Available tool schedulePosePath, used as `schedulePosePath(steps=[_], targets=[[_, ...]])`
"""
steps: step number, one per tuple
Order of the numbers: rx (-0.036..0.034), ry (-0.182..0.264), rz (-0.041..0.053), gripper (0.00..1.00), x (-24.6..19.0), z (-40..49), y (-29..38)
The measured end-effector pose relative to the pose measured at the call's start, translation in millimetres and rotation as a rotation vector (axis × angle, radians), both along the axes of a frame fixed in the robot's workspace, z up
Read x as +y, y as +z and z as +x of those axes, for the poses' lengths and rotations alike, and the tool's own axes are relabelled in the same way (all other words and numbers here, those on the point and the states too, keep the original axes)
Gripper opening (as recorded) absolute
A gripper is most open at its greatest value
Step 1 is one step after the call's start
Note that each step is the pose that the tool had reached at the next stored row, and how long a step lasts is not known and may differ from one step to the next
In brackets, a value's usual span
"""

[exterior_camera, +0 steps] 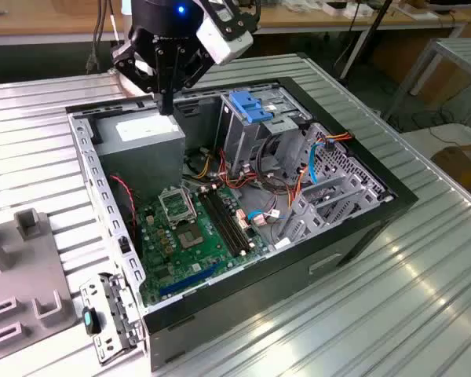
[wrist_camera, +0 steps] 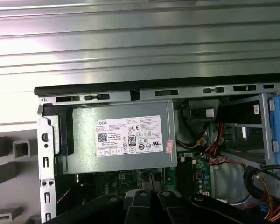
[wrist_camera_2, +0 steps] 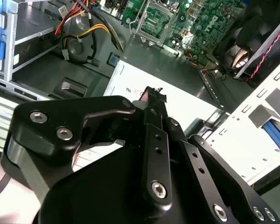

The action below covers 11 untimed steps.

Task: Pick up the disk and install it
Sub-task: 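Reach for the disk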

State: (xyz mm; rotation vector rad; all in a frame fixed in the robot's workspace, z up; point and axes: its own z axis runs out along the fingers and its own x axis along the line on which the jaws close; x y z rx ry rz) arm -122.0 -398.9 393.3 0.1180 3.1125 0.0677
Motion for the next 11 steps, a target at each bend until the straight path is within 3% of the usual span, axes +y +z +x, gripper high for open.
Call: schedulePosePath(steps=[9,11], targets=[[0.0000,0.000,0.0000,0.11,0.0,-12.0,0.0],[0.0000,0.000,0.0000,0.11,1.8,-19.0,0.0]])
